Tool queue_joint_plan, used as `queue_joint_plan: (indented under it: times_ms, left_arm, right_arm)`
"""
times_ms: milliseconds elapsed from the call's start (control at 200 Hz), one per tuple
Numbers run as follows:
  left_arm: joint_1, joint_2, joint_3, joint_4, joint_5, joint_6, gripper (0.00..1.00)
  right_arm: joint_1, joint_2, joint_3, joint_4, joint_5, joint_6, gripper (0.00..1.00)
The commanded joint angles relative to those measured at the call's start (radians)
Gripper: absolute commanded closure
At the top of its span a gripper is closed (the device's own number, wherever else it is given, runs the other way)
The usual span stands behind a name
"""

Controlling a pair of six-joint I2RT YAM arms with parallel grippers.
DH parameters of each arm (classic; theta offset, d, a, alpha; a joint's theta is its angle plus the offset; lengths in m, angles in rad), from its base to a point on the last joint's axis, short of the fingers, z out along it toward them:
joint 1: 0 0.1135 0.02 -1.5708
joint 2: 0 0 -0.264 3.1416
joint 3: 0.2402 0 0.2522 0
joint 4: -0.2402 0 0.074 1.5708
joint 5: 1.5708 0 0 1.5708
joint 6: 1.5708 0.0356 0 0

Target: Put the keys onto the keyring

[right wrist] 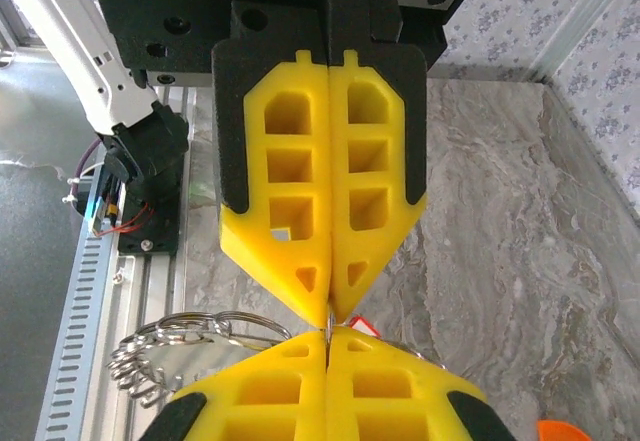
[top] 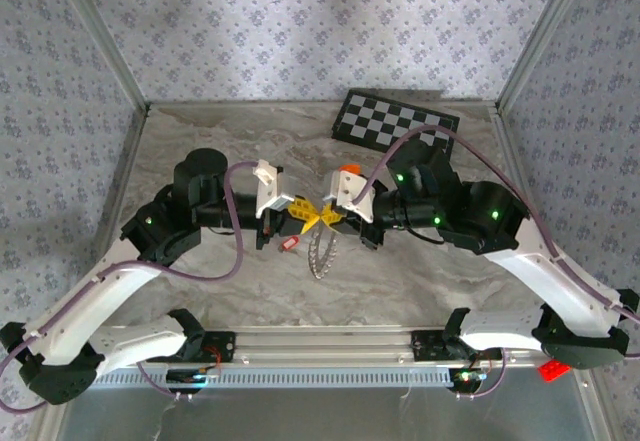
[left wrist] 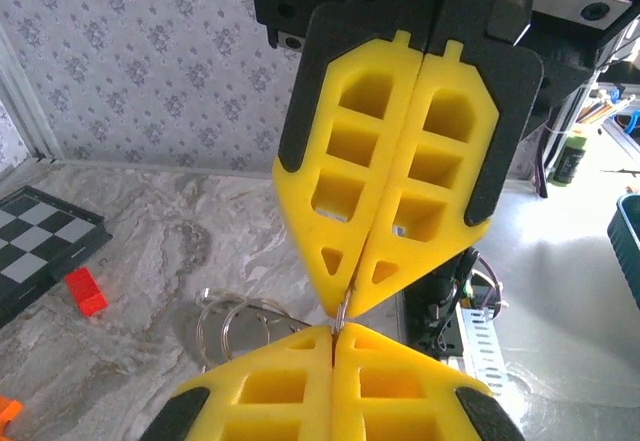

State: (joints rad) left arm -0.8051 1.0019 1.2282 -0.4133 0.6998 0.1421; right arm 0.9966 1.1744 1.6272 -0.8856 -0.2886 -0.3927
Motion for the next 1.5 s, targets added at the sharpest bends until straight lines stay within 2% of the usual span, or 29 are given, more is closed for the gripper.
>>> queue_joint_plan:
  times_ms: [0, 95, 195, 300, 370, 485, 610, 815, 1019, 1494]
  left_arm:
    - [0.013, -0.021, -0.011, 0.121, 0.001, -0.048, 1.0]
    - [0.019, -0.032, -0.026, 0.154, 0.006, -0.065, 1.0]
    - [0.022, -0.05, -0.034, 0.176, 0.017, -0.077, 1.0]
    - [0.033, -0.069, -0.046, 0.211, 0.043, -0.104, 1.0]
    - [0.049, -0.078, -0.054, 0.241, 0.085, -0.13, 1.0]
    - [0.055, -0.09, -0.064, 0.294, 0.14, -0.167, 1.0]
    - [0.059, -0.102, -0.069, 0.311, 0.16, -0.174, 1.0]
    - [0.059, -0.097, -0.064, 0.359, 0.219, -0.196, 1.0]
    - [0.058, -0.092, -0.059, 0.37, 0.226, -0.19, 1.0]
    - [0.059, -0.089, -0.065, 0.39, 0.217, -0.2, 1.0]
  right_arm:
    - [0.016, -0.042, -0.017, 0.059, -0.017, 0.019, 0.8]
    - [0.019, -0.086, -0.063, 0.108, -0.013, 0.069, 0.64]
    - [0.019, -0.167, -0.161, 0.217, 0.049, 0.15, 0.43]
    - [0.013, -0.244, -0.267, 0.346, 0.035, 0.246, 0.32]
    - [0.006, -0.271, -0.3, 0.374, 0.03, 0.281, 0.29]
    - [-0.015, -0.297, -0.348, 0.436, -0.007, 0.336, 0.31]
    - [-0.034, -0.305, -0.38, 0.522, -0.094, 0.378, 0.37]
    - [-0.044, -0.28, -0.382, 0.606, -0.188, 0.405, 0.6]
    - [-0.046, -0.265, -0.368, 0.62, -0.247, 0.413, 0.6]
    - [-0.046, -0.233, -0.363, 0.649, -0.237, 0.412, 0.64]
